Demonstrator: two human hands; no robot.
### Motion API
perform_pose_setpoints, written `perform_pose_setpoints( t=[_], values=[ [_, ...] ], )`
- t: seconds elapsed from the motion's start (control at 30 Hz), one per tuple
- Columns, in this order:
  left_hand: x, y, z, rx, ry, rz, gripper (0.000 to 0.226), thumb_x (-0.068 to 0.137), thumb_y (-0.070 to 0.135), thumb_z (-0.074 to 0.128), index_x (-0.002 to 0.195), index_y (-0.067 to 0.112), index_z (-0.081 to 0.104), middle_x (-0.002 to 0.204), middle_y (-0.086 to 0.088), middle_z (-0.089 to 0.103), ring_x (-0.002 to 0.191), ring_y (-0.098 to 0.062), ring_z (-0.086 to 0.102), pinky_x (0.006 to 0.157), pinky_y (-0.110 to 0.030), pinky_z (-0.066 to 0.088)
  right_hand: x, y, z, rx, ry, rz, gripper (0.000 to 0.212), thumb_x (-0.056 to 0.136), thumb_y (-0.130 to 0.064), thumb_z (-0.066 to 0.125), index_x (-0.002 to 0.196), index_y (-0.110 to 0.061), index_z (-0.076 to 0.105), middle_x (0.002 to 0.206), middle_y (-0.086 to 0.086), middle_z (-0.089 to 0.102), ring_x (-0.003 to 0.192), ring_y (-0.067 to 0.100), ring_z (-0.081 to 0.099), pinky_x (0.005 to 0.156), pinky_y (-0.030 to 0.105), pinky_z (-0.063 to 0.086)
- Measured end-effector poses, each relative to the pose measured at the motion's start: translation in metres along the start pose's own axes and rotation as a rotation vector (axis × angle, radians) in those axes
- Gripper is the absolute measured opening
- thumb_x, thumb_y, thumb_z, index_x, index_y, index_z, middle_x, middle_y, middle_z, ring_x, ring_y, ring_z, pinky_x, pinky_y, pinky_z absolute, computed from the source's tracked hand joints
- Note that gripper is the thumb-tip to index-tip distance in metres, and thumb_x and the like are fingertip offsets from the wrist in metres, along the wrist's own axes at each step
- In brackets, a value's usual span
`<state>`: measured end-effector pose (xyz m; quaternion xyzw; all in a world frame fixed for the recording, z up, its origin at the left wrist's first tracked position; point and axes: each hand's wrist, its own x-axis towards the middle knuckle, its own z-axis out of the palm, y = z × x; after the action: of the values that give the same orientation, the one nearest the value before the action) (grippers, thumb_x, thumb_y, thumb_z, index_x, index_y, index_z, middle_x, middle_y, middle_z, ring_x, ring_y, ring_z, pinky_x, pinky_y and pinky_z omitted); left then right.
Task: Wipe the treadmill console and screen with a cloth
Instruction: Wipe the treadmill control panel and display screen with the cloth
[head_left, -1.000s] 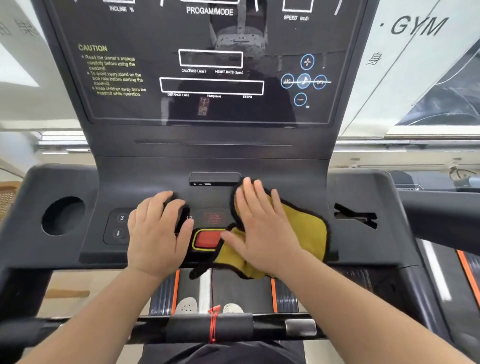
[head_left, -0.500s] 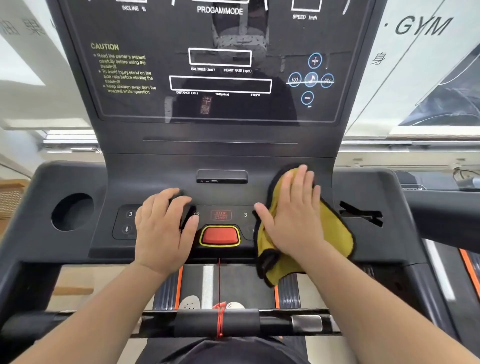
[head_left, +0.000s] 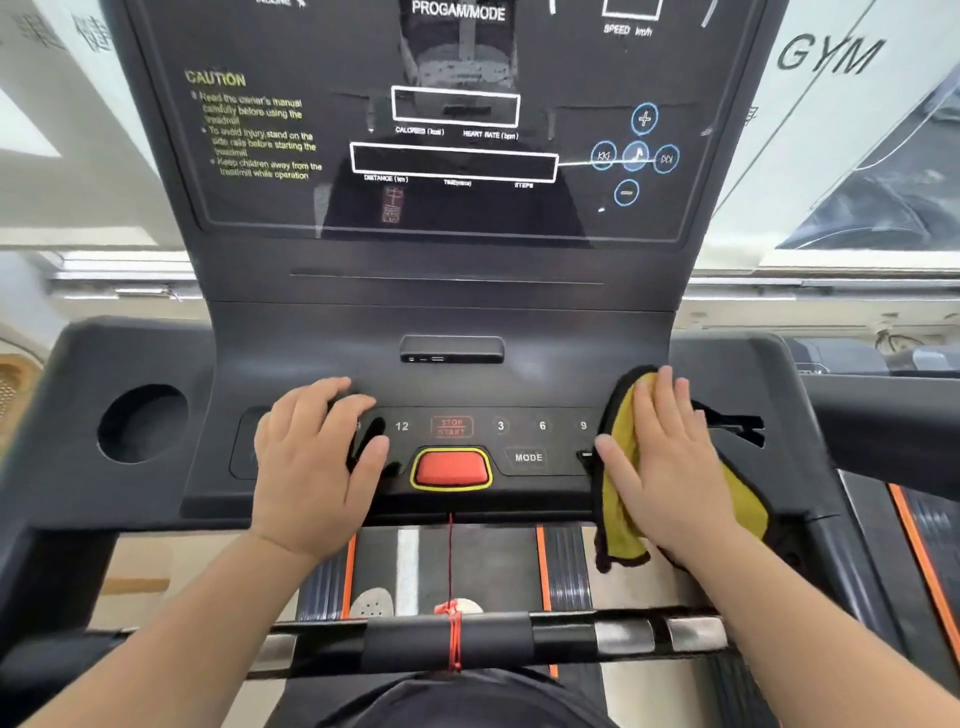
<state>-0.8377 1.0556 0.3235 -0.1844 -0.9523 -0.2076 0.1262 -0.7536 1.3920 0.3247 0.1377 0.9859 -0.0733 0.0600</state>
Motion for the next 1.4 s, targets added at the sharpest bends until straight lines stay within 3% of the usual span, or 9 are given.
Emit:
perform_pose_setpoints(
  t=[0.13, 0.3, 0.4, 0.47, 0.67, 0.87, 1.17, 1.27, 1.4],
  values=[
    [-0.001, -0.017, -0.010, 0.026, -0.003, -0.028, 0.046, 0.093, 0.042, 0.043, 0.115, 0.010, 0.067, 0.129, -0.012, 0.060, 0.120, -0.036, 0.050, 0.098, -0.048, 0.035, 0.012, -0.059, 0.001, -0.034, 0.006, 0.057, 0.110, 0.086, -0.081, -0.016, 0.163, -0.005, 0.001, 0.171, 0.021, -0.005, 0.159, 0.036, -0.005, 0.129, 0.054, 0.004],
    [-0.002, -0.048, -0.022, 0.070, -0.031, -0.020, 0.048, 0.093, 0.043, 0.043, 0.116, 0.008, 0.067, 0.128, -0.012, 0.061, 0.119, -0.039, 0.051, 0.099, -0.052, 0.036, -0.005, -0.112, 0.013, -0.120, -0.092, -0.344, 0.092, 0.095, -0.078, 0.001, 0.165, -0.017, -0.002, 0.173, 0.006, -0.007, 0.159, 0.027, -0.010, 0.129, 0.053, 0.005],
    [-0.001, -0.071, -0.029, 0.082, -0.065, -0.006, 0.049, 0.093, 0.044, 0.043, 0.116, 0.009, 0.067, 0.127, -0.012, 0.061, 0.119, -0.040, 0.052, 0.099, -0.054, 0.037, -0.015, -0.087, 0.019, -0.205, -0.087, -0.560, 0.086, 0.098, -0.074, 0.022, 0.165, -0.019, 0.016, 0.173, 0.003, 0.009, 0.160, 0.027, 0.007, 0.126, 0.050, 0.010],
    [-0.002, -0.086, -0.034, 0.079, -0.084, -0.001, 0.050, 0.093, 0.045, 0.042, 0.117, 0.009, 0.067, 0.128, -0.012, 0.060, 0.120, -0.040, 0.052, 0.100, -0.055, 0.037, -0.013, -0.059, 0.017, -0.220, -0.056, -0.488, 0.085, 0.098, -0.074, 0.021, 0.164, -0.020, 0.020, 0.172, 0.003, 0.010, 0.159, 0.029, 0.013, 0.126, 0.048, 0.012],
    [-0.004, -0.123, -0.045, 0.029, -0.085, -0.025, 0.049, 0.092, 0.046, 0.043, 0.116, 0.010, 0.067, 0.127, -0.011, 0.060, 0.119, -0.037, 0.049, 0.103, -0.052, 0.033, 0.004, -0.072, 0.005, -0.067, -0.003, 0.133, 0.111, 0.085, -0.085, -0.008, 0.164, -0.010, 0.010, 0.172, 0.016, 0.002, 0.159, 0.037, 0.005, 0.127, 0.055, 0.010],
    [0.002, -0.158, -0.058, 0.016, -0.104, -0.006, 0.049, 0.092, 0.046, 0.043, 0.116, 0.011, 0.067, 0.124, -0.010, 0.061, 0.114, -0.038, 0.053, 0.097, -0.050, 0.037, -0.010, -0.179, 0.005, -0.109, -0.171, -0.218, 0.105, 0.084, -0.083, -0.016, 0.165, -0.016, -0.005, 0.171, 0.004, -0.015, 0.158, 0.026, -0.015, 0.129, 0.049, 0.000],
    [0.009, -0.188, -0.063, 0.054, -0.172, -0.046, 0.054, 0.094, 0.048, 0.038, 0.133, 0.016, 0.059, 0.135, -0.009, 0.057, 0.128, -0.034, 0.049, 0.103, -0.051, 0.035, -0.007, -0.331, 0.034, -0.133, -0.211, -0.696, 0.088, 0.098, -0.075, 0.016, 0.165, -0.020, 0.001, 0.172, -0.001, -0.011, 0.158, 0.022, -0.016, 0.127, 0.046, -0.013],
    [0.016, -0.202, -0.067, 0.060, -0.149, -0.088, 0.054, 0.094, 0.047, 0.038, 0.133, 0.015, 0.059, 0.136, -0.011, 0.056, 0.129, -0.037, 0.048, 0.103, -0.055, 0.036, -0.006, -0.335, 0.040, -0.132, -0.192, -0.693, 0.082, 0.099, -0.073, 0.018, 0.165, -0.026, 0.003, 0.172, -0.004, -0.009, 0.159, 0.020, -0.014, 0.127, 0.047, -0.012],
    [0.025, -0.217, -0.068, 0.092, -0.206, -0.134, 0.053, 0.095, 0.046, 0.038, 0.134, 0.016, 0.055, 0.139, -0.013, 0.052, 0.132, -0.039, 0.044, 0.109, -0.060, 0.034, 0.010, -0.288, 0.031, -0.115, -0.099, -0.341, 0.083, 0.097, -0.075, 0.013, 0.165, -0.029, -0.004, 0.171, -0.003, -0.017, 0.158, 0.020, -0.017, 0.128, 0.052, 0.001]
  ],
)
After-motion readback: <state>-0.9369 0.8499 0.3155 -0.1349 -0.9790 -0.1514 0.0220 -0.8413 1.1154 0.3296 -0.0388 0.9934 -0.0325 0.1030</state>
